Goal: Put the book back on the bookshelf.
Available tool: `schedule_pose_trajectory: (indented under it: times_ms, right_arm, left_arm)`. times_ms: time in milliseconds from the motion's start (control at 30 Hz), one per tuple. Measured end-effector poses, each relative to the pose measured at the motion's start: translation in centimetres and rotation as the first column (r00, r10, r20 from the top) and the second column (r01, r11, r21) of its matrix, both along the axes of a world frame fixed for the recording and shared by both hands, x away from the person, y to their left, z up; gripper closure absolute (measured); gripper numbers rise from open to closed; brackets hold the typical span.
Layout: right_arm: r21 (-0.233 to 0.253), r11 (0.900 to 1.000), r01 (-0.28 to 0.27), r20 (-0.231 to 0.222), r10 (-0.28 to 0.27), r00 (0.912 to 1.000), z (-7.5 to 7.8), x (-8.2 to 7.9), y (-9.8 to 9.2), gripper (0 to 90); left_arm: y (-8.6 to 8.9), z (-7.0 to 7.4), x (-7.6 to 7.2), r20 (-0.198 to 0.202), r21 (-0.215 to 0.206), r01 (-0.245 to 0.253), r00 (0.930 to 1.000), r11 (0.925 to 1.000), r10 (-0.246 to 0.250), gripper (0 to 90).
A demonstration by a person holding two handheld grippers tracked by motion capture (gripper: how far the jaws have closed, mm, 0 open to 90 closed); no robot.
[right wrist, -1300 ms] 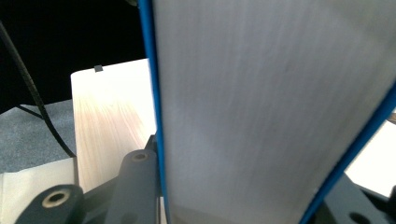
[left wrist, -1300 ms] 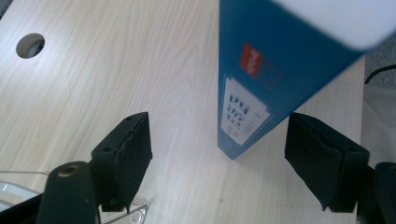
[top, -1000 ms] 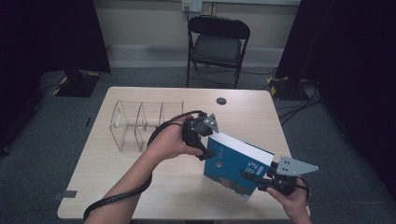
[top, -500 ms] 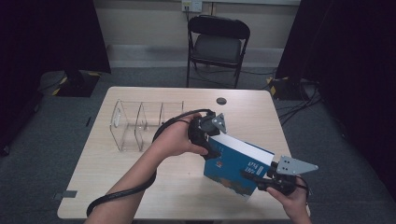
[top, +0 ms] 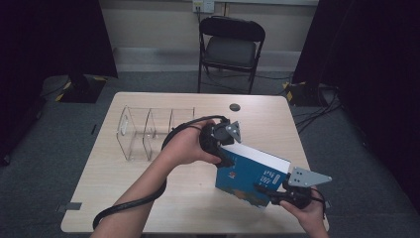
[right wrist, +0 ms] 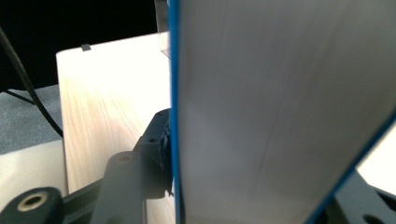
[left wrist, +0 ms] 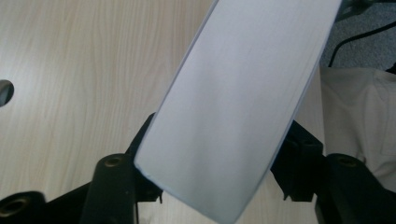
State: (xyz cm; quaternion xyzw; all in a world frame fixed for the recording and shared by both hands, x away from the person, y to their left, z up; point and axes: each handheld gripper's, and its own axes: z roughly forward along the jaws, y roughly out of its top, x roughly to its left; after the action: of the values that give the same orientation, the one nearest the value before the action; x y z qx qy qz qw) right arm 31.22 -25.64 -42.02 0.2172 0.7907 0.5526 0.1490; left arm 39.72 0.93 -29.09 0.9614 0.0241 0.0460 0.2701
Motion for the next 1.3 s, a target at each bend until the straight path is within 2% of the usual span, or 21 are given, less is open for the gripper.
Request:
schedule_pose_trajectory:
  times_ms: [100,200,267,367,433,500,533,600,633,667,767,833,900,933,967,1033,1267,1300]
  right_arm:
    - [0.001,1.0,0.011,-0.022,-0.011,0.9997,-0.7,0.1,-0.4,46.6]
    - [-0.002,1.0,0.019,-0.022,-0.019,0.9996,-1.4,0.3,-0.8,44.3]
    - [-0.006,1.0,0.021,-0.031,-0.021,0.9993,-1.7,0.4,-1.0,42.7]
    - [0.01,1.0,0.013,-0.043,-0.013,0.999,-2.0,0.7,-1.1,42.6]
    - [0.01,1.0,0.007,-0.033,-0.007,0.9994,-2.1,0.7,-1.1,42.7]
    - [0.011,1.0,0.01,-0.039,-0.009,0.9992,-2.1,0.7,-1.2,42.9]
    - [0.013,1.0,0.009,-0.038,-0.009,0.9992,-2.2,0.7,-1.2,42.9]
    - [0.02,1.0,0.001,-0.045,0.0,0.999,-2.4,0.8,-1.2,42.5]
    - [0.017,1.0,0.002,-0.049,-0.001,0.9988,-2.5,0.9,-1.2,42.5]
    - [0.016,1.0,-0.001,-0.045,0.001,0.999,-2.6,0.9,-1.2,42.4]
    - [0.009,1.0,-0.002,-0.049,0.003,0.9988,-2.8,1.0,-1.1,41.5]
    - [0.0,1.0,0.001,-0.055,-0.001,0.9985,-2.9,1.0,-1.1,40.1]
    - [-0.001,1.0,0.0,-0.054,0.0,0.9986,-3.1,1.0,-1.2,38.7]
    - [0.001,1.0,0.002,-0.054,-0.002,0.9985,-3.2,1.1,-1.2,38.0]
    - [0.002,1.0,0.003,-0.052,-0.003,0.9986,-3.3,1.1,-1.2,37.5]
    - [-0.006,1.0,0.016,-0.05,-0.016,0.9986,-3.4,1.2,-1.1,35.4]
    - [-0.029,0.998,0.054,-0.069,-0.056,0.996,-3.9,1.4,-1.5,32.5]
    - [-0.033,0.998,0.06,-0.069,-0.063,0.9957,-4.0,1.5,-1.5,32.1]
  left_arm:
    - [0.4,0.1,-0.4,-0.018,-0.005,-0.005,0.9998,1.0,0.005,49.2]
    - [0.7,0.2,-0.8,-0.047,-0.013,-0.016,0.9988,0.9998,0.015,53.4]
    - [0.9,0.2,-1.1,-0.051,-0.013,-0.024,0.9984,0.9996,0.024,54.8]
    - [0.8,0.2,-1.3,-0.037,-0.019,-0.046,0.9983,0.9987,0.045,53.5]
    - [0.7,0.2,-1.3,-0.025,-0.007,-0.046,0.9986,0.9989,0.046,52.1]
    - [0.5,0.3,-1.4,0.01,-0.009,-0.027,0.9996,0.9996,0.027,50.3]
    - [0.3,0.3,-1.4,0.01,-0.026,-0.027,0.9996,0.9993,0.027,49.1]
    - [-0.2,0.6,-1.5,0.014,-0.032,-0.022,0.9997,0.9993,0.022,47.8]
    - [-0.5,0.7,-1.6,0.017,-0.028,-0.018,0.9997,0.9994,0.019,47.1]
    - [-0.8,0.8,-1.6,0.026,0.004,-0.006,0.9996,1.0,0.006,47.1]
    - [-1.4,0.8,-1.4,0.012,0.042,0.0,0.9999,0.9991,0.0,47.4]
    - [-1.5,0.9,-1.4,-0.004,0.051,-0.003,1.0,0.9987,0.003,48.8]
    - [-1.4,1.0,-1.6,-0.041,0.061,0.003,0.9991,0.9981,-0.001,53.5]
    - [-1.4,1.1,-1.6,-0.046,0.067,0.004,0.9989,0.9978,0.0,55.7]
    - [-1.3,1.1,-1.6,-0.066,0.068,-0.009,0.9977,0.9977,0.014,57.2]
    - [-1.1,1.1,-1.9,-0.074,0.062,-0.024,0.9969,0.9978,0.028,60.3]
    - [-1.0,1.2,-2.4,-0.077,0.069,-0.075,0.9938,0.9948,0.081,61.5]
    - [-1.0,1.2,-2.7,-0.081,0.079,-0.104,0.9906,0.9915,0.11,61.5]
